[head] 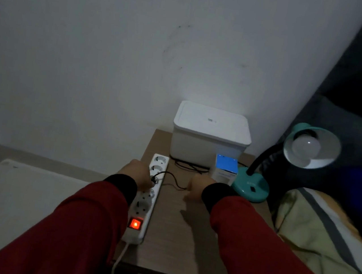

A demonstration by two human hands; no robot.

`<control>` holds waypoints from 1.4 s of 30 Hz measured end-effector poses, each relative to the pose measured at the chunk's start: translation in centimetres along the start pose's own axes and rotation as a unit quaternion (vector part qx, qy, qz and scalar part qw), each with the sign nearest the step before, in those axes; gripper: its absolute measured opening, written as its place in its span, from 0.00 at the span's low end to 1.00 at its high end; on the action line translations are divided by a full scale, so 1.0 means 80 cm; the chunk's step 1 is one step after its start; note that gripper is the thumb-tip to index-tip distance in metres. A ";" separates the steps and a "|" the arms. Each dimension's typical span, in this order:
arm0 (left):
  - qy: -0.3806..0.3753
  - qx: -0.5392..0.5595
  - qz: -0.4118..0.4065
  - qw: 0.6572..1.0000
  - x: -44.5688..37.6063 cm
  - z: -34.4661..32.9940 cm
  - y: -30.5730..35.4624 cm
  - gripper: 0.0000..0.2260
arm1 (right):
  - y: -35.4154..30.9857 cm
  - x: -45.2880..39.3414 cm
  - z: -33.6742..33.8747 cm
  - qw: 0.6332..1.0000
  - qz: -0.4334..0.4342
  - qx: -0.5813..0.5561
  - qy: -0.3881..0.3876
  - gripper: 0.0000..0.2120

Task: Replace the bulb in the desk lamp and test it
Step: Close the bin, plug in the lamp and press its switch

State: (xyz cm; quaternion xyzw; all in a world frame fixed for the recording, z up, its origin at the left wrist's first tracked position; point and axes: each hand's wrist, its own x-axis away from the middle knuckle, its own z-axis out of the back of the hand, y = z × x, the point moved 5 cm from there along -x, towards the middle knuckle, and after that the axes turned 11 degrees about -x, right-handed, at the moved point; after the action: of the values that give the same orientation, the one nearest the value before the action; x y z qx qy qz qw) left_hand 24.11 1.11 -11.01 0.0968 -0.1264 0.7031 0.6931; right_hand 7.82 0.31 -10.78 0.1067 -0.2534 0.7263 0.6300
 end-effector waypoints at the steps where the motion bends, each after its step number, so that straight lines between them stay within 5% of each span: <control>1: 0.003 -0.011 -0.003 1.000 0.001 0.005 0.008 0.21 | 0.008 0.004 0.005 1.000 -0.002 0.004 0.001 0.21; 3: 0.003 -0.025 -0.009 1.000 0.000 0.015 0.026 0.20 | 0.025 0.012 0.016 1.000 -0.002 0.014 0.013 0.14; 12: 0.019 -0.031 -0.071 0.997 -0.020 0.052 0.160 0.14 | 0.134 0.041 0.065 0.997 -0.035 -0.015 0.072 0.15; 23: 0.052 0.058 -0.189 0.979 -0.064 0.006 0.332 0.18 | 0.279 0.008 0.039 0.967 -0.082 -0.162 0.179 0.18; 31: 0.108 0.113 -0.212 0.965 -0.092 -0.069 0.353 0.31 | 0.315 -0.036 -0.011 0.930 -0.015 -0.173 0.323 0.23; 42: 0.201 0.181 -0.234 0.934 -0.098 -0.102 0.346 0.28 | 0.326 -0.056 -0.043 0.885 0.006 -0.173 0.432 0.22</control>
State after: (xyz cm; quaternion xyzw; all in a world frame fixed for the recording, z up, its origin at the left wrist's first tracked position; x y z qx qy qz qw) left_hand -3.06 -4.01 -22.41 0.1042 0.1705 0.5369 0.8196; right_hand -16.06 -3.81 -21.94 -0.3301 -0.0787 0.6490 0.6810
